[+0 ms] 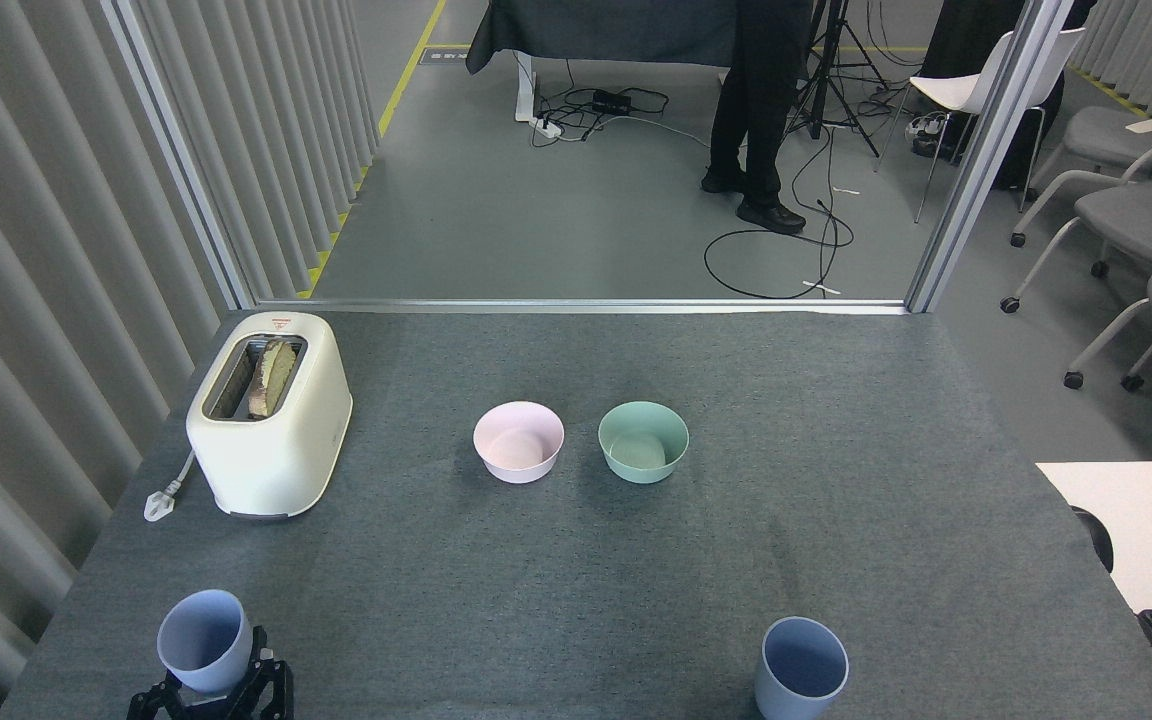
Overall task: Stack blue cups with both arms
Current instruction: 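Grasp the blue cup nearest the left gripper and lift it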
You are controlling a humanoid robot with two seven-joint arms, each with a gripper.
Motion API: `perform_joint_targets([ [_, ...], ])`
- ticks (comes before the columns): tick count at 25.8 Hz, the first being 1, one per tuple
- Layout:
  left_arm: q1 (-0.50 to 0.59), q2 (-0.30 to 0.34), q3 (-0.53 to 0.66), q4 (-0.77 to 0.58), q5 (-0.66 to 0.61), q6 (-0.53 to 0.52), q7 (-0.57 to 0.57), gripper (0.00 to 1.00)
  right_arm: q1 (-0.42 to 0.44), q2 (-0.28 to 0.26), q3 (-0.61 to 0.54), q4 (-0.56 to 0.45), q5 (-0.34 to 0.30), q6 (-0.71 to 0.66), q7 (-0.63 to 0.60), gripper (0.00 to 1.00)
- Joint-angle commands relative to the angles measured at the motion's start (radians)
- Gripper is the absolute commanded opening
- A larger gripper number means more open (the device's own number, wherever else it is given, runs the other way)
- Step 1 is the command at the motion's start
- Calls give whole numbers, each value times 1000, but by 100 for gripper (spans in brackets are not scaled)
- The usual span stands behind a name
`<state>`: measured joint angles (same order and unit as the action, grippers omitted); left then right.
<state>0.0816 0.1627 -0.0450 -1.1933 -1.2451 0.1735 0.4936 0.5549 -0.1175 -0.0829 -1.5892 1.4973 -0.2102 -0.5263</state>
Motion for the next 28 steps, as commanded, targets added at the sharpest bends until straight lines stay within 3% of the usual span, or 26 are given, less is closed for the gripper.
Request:
perform_joint_targets([
  [1,35,4,-73,-104,-8,-19,0,40,-3,-1,14,0,1,2,2,100],
  [6,33,-23,-328,-172,-102,-5,0,40,-3,-2,25,0,3,17,2,100],
  [8,32,-83,-377,-127,-200,9,0,40,-3,-2,25,0,3,17,2,100],
  [14,-13,-169,-386,17,-260,17,-1,40,-1,-1,23,0,3,18,2,100],
  [20,-102,-169,-388,87,-263,23,0,41,-4,-2,23,2,3,18,2,100],
  [28,-143,-181,-388,126,-258,15,0,43,-4,-4,28,15,1,25,0,100],
])
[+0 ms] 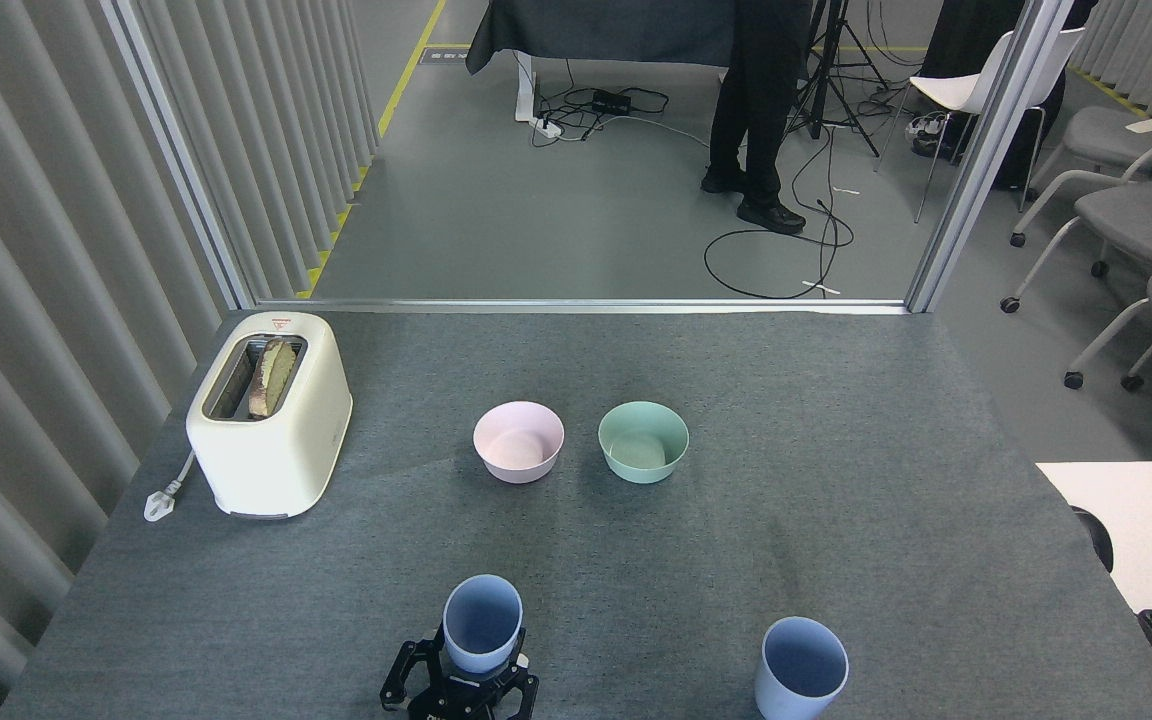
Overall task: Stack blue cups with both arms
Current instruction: 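Move the held blue cup toward the table center and set it down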
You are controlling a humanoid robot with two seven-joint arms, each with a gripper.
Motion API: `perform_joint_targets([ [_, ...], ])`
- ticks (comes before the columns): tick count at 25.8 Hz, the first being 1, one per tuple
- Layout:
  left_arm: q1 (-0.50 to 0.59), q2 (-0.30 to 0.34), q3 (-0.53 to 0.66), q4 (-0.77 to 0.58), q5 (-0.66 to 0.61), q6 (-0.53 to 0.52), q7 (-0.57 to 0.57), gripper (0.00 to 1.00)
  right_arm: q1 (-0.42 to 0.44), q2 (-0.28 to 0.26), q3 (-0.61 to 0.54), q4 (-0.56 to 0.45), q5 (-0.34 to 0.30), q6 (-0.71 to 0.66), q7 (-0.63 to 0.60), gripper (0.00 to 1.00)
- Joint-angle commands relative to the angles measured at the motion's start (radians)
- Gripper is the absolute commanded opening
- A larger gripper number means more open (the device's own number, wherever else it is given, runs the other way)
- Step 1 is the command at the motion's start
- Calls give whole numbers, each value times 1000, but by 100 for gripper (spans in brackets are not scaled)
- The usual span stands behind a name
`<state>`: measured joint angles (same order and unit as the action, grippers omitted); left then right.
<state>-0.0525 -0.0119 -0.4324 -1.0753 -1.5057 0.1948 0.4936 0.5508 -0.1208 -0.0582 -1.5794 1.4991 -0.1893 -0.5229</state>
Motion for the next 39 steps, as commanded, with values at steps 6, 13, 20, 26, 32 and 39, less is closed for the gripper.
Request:
perform_joint_targets([
  [6,-7,-22,0,35,13,-14,-1,50,0,0,1,7,0,4,-5,100],
  [13,-7,-26,0,40,13,-17,-1,50,-2,0,1,12,-2,8,-6,100],
  [20,-4,-26,0,40,16,-15,-1,96,-2,0,1,13,-2,8,-6,100],
  [26,46,-25,1,21,28,-15,-1,100,0,0,1,13,-3,8,-8,100],
  [32,192,-11,12,-146,28,-6,-1,100,1,0,1,19,-3,8,-8,100],
  [39,375,39,118,-341,33,-3,-1,100,1,0,-2,19,-5,28,-11,100],
])
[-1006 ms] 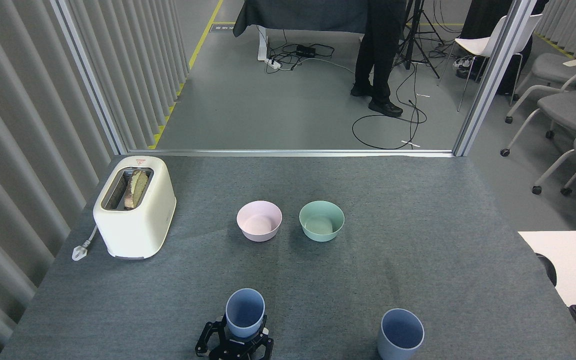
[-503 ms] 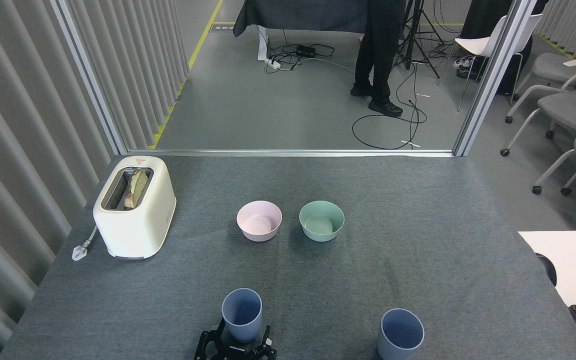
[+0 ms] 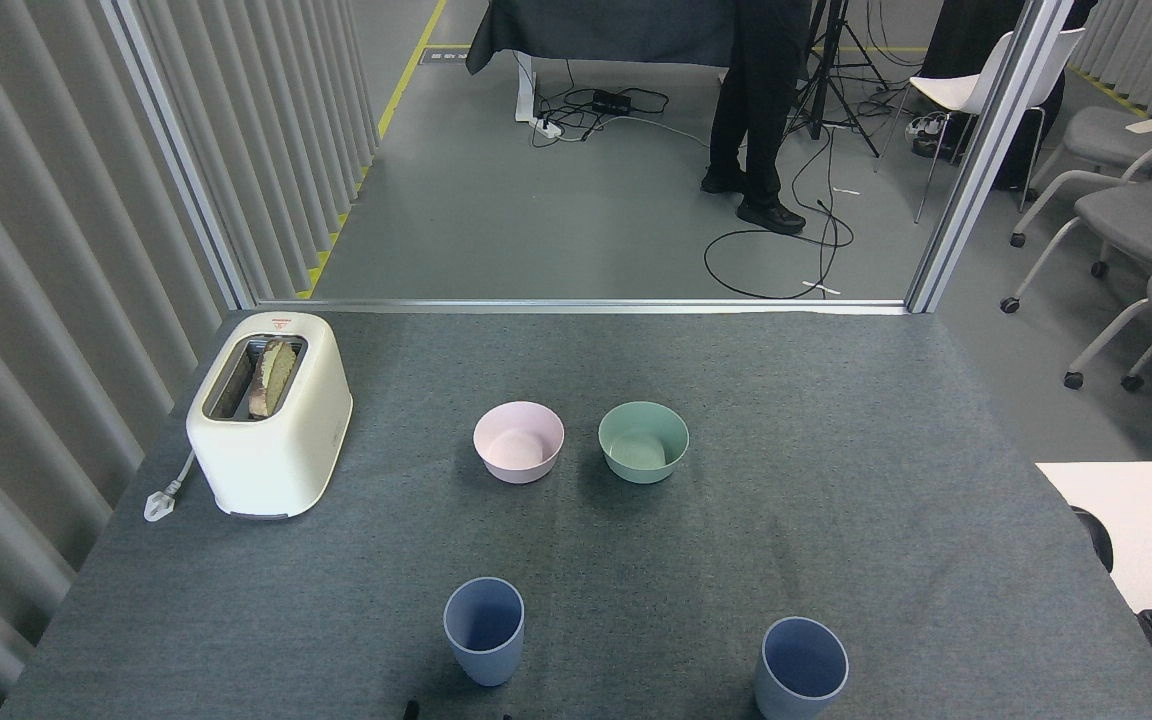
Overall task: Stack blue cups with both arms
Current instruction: 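Open the left gripper, withdraw it, and reach the right gripper forward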
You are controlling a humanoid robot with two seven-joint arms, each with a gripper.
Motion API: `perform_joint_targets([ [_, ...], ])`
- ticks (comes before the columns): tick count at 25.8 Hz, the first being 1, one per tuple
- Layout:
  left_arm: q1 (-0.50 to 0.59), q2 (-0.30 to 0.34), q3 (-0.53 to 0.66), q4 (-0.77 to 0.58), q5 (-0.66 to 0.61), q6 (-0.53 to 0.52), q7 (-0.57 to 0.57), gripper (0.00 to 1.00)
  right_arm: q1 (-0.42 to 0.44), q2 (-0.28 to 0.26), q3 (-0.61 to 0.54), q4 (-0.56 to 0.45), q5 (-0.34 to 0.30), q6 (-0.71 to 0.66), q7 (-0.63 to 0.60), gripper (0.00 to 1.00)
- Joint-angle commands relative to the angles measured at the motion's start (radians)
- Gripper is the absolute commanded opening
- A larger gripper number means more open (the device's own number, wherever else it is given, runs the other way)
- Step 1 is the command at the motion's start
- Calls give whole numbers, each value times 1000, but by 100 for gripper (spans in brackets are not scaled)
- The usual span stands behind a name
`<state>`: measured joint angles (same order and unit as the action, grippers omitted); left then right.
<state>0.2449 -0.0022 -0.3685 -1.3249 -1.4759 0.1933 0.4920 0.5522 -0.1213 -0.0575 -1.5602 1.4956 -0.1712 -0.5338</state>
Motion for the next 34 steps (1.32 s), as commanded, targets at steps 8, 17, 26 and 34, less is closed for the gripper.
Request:
perform_joint_targets([
  [8,157,114,166,-203,126,-15,0,100,-14,-3,-4,35,2,7,15,100],
  [17,154,140,175,-194,160,-11,0,100,-175,-35,8,118,20,-1,156,100],
  [26,154,140,178,-195,160,-8,0,100,-232,-57,79,131,75,-1,183,100],
  [34,148,140,178,-195,158,-9,0,100,-279,-55,82,177,75,-2,183,100],
])
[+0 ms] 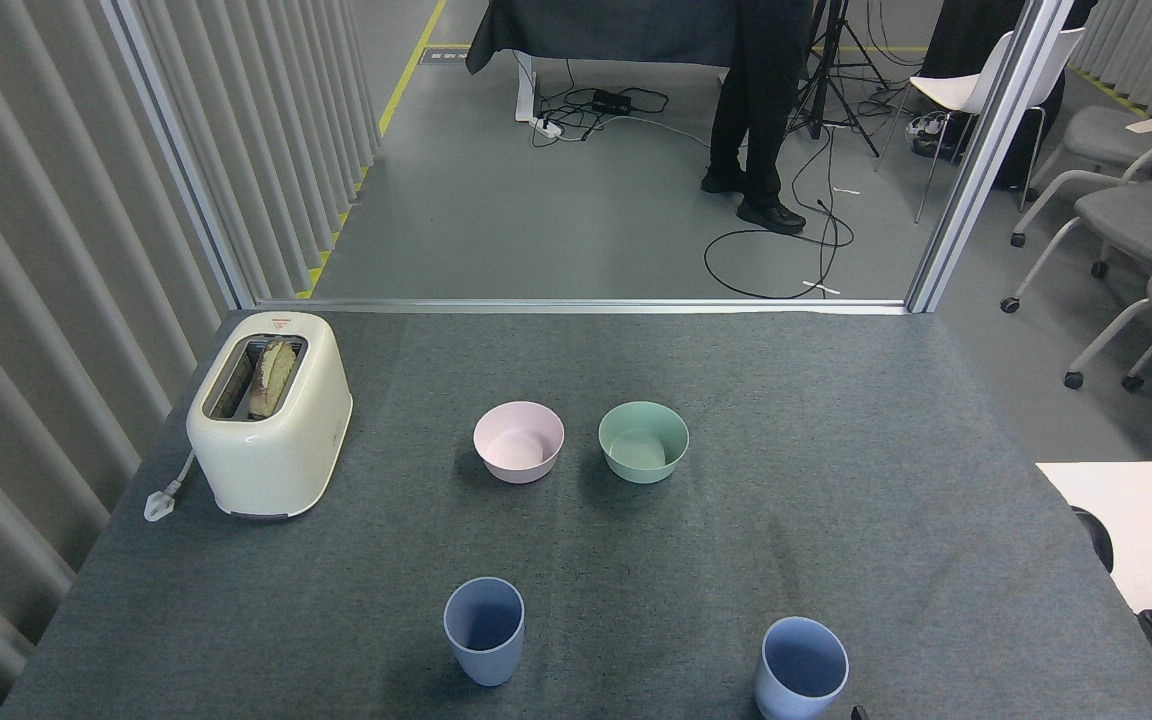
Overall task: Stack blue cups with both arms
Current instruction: 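Open the left gripper, withdraw it, and reach the right gripper forward, then grasp the other blue cup with the right gripper and lift it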
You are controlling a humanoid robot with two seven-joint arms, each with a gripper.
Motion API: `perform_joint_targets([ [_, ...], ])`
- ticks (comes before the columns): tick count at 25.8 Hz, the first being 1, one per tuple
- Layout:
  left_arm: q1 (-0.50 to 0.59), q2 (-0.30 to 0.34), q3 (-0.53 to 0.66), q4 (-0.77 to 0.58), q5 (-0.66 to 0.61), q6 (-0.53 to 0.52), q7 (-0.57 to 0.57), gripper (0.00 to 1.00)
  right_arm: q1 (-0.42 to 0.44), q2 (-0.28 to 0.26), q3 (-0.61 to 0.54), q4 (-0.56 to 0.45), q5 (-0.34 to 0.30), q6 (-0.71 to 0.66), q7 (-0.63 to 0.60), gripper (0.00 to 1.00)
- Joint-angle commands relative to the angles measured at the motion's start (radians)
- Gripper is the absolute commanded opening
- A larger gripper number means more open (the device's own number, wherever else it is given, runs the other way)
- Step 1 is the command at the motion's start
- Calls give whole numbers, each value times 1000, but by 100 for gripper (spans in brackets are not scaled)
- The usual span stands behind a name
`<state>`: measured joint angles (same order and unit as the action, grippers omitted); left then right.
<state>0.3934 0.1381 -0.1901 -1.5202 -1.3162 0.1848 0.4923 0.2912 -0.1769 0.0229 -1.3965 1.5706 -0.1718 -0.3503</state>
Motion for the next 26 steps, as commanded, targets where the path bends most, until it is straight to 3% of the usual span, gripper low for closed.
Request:
perform_joint_targets([
  [1,-1,0,0,0,0,-1,0,100,-23,0,9,22,0,-2,-1,100],
  [19,4,1,21,0,0,-1,0,100,-61,-1,34,53,-3,5,-2,100],
  [26,4,1,27,2,0,-2,0,100,-113,0,37,116,0,6,-2,100],
])
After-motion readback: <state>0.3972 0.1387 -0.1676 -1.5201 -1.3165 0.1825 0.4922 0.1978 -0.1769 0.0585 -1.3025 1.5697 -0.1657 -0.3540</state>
